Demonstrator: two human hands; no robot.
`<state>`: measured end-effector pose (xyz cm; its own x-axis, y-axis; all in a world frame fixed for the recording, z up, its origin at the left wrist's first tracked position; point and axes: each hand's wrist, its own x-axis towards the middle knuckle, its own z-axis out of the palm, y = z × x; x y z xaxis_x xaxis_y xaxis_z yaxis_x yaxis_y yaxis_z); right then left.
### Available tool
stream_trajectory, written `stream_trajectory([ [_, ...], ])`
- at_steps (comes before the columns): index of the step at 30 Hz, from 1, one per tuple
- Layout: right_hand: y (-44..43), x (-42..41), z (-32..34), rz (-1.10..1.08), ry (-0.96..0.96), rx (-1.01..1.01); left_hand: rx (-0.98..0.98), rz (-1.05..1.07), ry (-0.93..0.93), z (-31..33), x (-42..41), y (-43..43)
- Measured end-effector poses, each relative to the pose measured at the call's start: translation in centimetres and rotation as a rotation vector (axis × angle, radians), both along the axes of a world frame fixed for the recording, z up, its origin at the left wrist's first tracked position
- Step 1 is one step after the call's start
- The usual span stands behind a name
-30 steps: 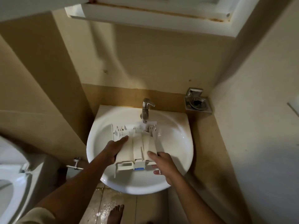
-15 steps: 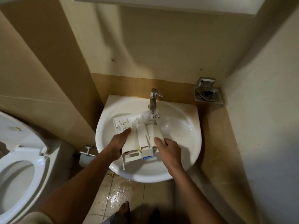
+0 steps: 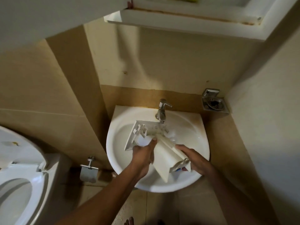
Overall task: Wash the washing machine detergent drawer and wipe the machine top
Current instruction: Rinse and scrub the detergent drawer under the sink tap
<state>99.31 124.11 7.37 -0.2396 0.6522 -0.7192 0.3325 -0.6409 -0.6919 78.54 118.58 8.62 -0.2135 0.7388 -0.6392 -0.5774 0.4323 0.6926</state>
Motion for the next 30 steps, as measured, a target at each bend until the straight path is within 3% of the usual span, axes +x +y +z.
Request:
stream_trajectory([
  [4, 1.1, 1.5, 0.4, -0.044, 0.152, -0.093, 0.212, 0.072, -0.259, 0.3, 2.4, -1.5],
  [7, 1.5, 0.9, 1.0, 0.039, 0.079, -0.055, 0.29, 0.093, -0.335, -0.3, 2.7, -2.3],
  [14, 3.2, -4.7, 1.8, 0.245, -0.042, 0.1, 0.322, 0.096, 0.065, -1.5, 4.4, -2.7],
  [20, 5.8, -5.8, 3.2, 0.049, 0.368, 0.07, 0.273, 0.097, 0.486, -2.0, 6.5, -1.8],
  [24, 6.2, -5.9, 3.1, 0.164, 0.44, 0.04, 0.274, 0.064, 0.62, -3.4, 5.8, -1.8],
  [27, 6.3, -4.9, 2.2, 0.226, 0.454, 0.031, 0.242, -0.125, 0.733, -3.8, 3.6, -2.9],
  [29, 6.2, -4.0, 1.7, 0.195, 0.498, -0.008, 0.181, -0.137, 0.667, -3.9, 1.4, -3.7],
  [30, 6.3, -3.6, 1.5, 0.189, 0.506, -0.026, 0.129, -0.025, 0.541, -3.9, 0.3, -3.8],
])
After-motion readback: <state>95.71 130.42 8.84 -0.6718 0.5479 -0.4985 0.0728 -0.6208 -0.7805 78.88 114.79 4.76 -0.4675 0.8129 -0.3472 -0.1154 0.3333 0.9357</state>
